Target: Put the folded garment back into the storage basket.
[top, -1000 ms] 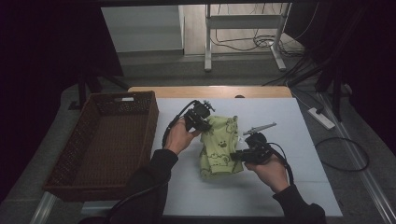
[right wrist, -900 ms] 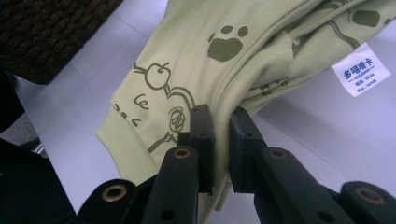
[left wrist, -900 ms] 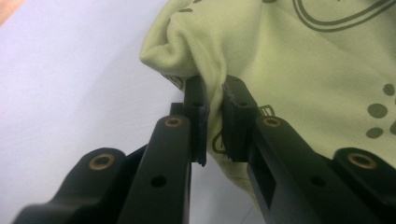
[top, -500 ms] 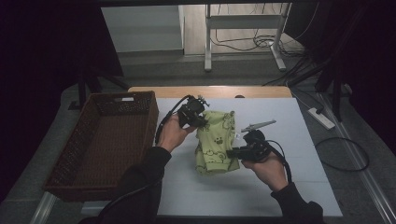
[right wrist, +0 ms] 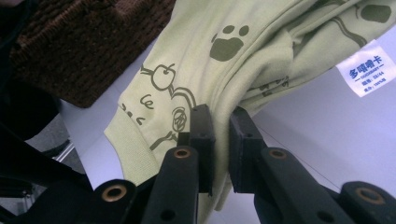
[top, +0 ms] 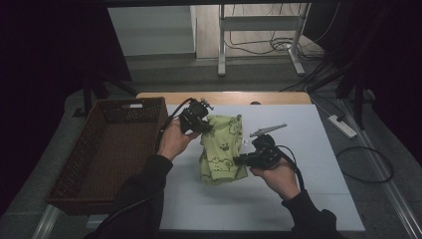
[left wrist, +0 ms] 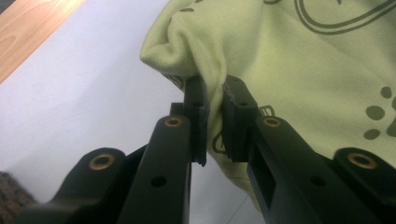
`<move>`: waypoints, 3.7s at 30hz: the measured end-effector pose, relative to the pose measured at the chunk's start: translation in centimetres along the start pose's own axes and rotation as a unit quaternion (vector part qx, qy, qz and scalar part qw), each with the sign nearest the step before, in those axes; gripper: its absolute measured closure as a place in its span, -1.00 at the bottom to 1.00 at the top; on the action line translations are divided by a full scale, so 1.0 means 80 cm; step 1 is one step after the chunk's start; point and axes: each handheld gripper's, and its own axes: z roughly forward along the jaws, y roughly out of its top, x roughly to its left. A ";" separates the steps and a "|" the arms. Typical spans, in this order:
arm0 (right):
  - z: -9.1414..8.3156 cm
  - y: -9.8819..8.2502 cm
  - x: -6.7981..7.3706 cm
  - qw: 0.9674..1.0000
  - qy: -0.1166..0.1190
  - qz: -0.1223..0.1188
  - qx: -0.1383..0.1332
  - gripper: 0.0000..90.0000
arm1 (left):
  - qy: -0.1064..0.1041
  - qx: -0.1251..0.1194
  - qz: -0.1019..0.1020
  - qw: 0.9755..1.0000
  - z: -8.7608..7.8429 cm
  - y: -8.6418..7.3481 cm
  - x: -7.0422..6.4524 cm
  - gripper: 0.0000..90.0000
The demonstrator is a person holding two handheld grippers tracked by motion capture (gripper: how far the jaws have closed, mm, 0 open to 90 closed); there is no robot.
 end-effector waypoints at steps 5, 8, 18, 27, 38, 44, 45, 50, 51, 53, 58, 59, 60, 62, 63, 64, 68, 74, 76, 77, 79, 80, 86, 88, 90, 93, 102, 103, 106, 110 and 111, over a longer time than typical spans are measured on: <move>0.006 0.009 0.006 1.000 0.010 -0.001 -0.001 0.81 | 0.001 -0.002 -0.009 1.000 -0.011 -0.010 0.009 0.80; 0.010 0.014 0.010 1.000 0.014 -0.002 0.000 0.81 | 0.002 -0.001 -0.012 1.000 -0.014 -0.013 0.012 0.80; 0.024 0.030 0.022 1.000 0.031 -0.001 0.000 0.81 | 0.006 0.004 -0.023 1.000 -0.030 -0.030 0.028 0.80; 0.035 0.047 0.033 0.999 0.049 -0.001 0.003 0.81 | 0.011 0.015 -0.030 0.999 -0.049 -0.046 0.045 0.80; 0.045 0.071 0.050 0.998 0.066 -0.007 0.003 0.81 | 0.019 0.019 -0.039 0.999 -0.075 -0.056 0.061 0.80; 0.048 0.080 0.055 0.997 0.073 -0.007 -0.001 0.81 | 0.023 0.018 -0.042 0.999 -0.086 -0.060 0.067 0.80; 0.048 0.081 0.056 0.997 0.075 -0.007 -0.002 0.81 | 0.025 0.018 -0.043 0.999 -0.088 -0.060 0.068 0.80; 0.049 0.090 0.061 0.997 0.082 -0.006 -0.005 0.82 | 0.033 0.020 -0.043 0.998 -0.097 -0.060 0.072 0.80; 0.050 0.091 0.062 0.996 0.084 -0.006 -0.006 0.81 | 0.033 0.020 -0.043 0.998 -0.097 -0.060 0.072 0.80; 0.050 0.095 0.065 0.996 0.085 -0.007 -0.008 0.81 | 0.037 0.021 -0.044 0.998 -0.102 -0.061 0.075 0.80; 0.051 0.103 0.071 0.996 0.090 -0.007 -0.011 0.82 | 0.042 0.021 -0.046 0.998 -0.111 -0.062 0.078 0.80; 0.051 0.105 0.072 0.996 0.091 -0.008 -0.013 0.82 | 0.044 0.022 -0.048 0.998 -0.116 -0.064 0.080 0.80; 0.052 0.107 0.074 0.996 0.092 -0.008 -0.014 0.82 | 0.044 0.022 -0.048 0.998 -0.116 -0.064 0.080 0.80; 0.052 0.109 0.075 0.996 0.093 -0.009 -0.014 0.82 | 0.047 0.021 -0.051 0.997 -0.120 -0.065 0.083 0.80; 0.054 0.113 0.079 0.995 0.095 -0.011 -0.015 0.82 | 0.048 0.021 -0.051 0.997 -0.122 -0.066 0.084 0.80; 0.054 0.113 0.079 0.995 0.095 -0.011 -0.015 0.82 | 0.049 0.021 -0.052 0.997 -0.124 -0.067 0.085 0.80; 0.057 0.121 0.087 0.995 0.099 -0.014 -0.018 0.82 | 0.055 0.019 -0.057 0.997 -0.132 -0.071 0.090 0.80; 0.065 0.134 0.098 0.994 0.110 -0.015 -0.023 0.82 | 0.066 0.017 -0.066 0.995 -0.147 -0.082 0.100 0.80; 0.068 0.137 0.102 0.993 0.112 -0.016 -0.023 0.82 | 0.067 0.017 -0.069 0.995 -0.151 -0.086 0.103 0.80; 0.068 0.137 0.102 0.993 0.112 -0.016 -0.023 0.82 | 0.067 0.017 -0.069 0.995 -0.151 -0.086 0.103 0.80; 0.072 0.140 0.106 0.993 0.113 -0.017 -0.023 0.82 | 0.069 0.017 -0.073 0.995 -0.154 -0.090 0.106 0.80; 0.076 0.142 0.110 0.993 0.115 -0.018 -0.024 0.82 | 0.070 0.017 -0.075 0.995 -0.155 -0.092 0.108 0.80; 0.084 0.151 0.118 0.992 0.120 -0.017 -0.028 0.82 | 0.073 0.013 -0.086 0.994 -0.164 -0.104 0.117 0.80; 0.085 0.152 0.120 0.992 0.121 -0.018 -0.029 0.82 | 0.075 0.010 -0.089 0.993 -0.168 -0.107 0.119 0.80; 0.087 0.154 0.123 0.992 0.122 -0.020 -0.028 0.82 | 0.077 0.009 -0.089 0.993 -0.172 -0.108 0.120 0.80; 0.091 0.158 0.130 0.992 0.122 -0.024 -0.029 0.82 | 0.084 0.011 -0.092 0.992 -0.181 -0.112 0.123 0.80; 0.106 0.163 0.141 0.992 0.124 -0.028 -0.027 0.82 | 0.089 0.013 -0.104 0.990 -0.189 -0.128 0.133 0.80; 0.109 0.164 0.142 0.991 0.124 -0.028 -0.027 0.82 | 0.090 0.014 -0.106 0.990 -0.190 -0.130 0.135 0.80; 0.118 0.166 0.149 0.991 0.125 -0.031 -0.025 0.82 | 0.093 0.017 -0.112 0.989 -0.191 -0.138 0.140 0.80; 0.129 0.167 0.155 0.991 0.125 -0.034 -0.023 0.82 | 0.095 0.020 -0.116 0.988 -0.190 -0.145 0.144 0.80; 0.131 0.167 0.156 0.991 0.124 -0.035 -0.022 0.82 | 0.096 0.023 -0.120 0.988 -0.190 -0.149 0.146 0.80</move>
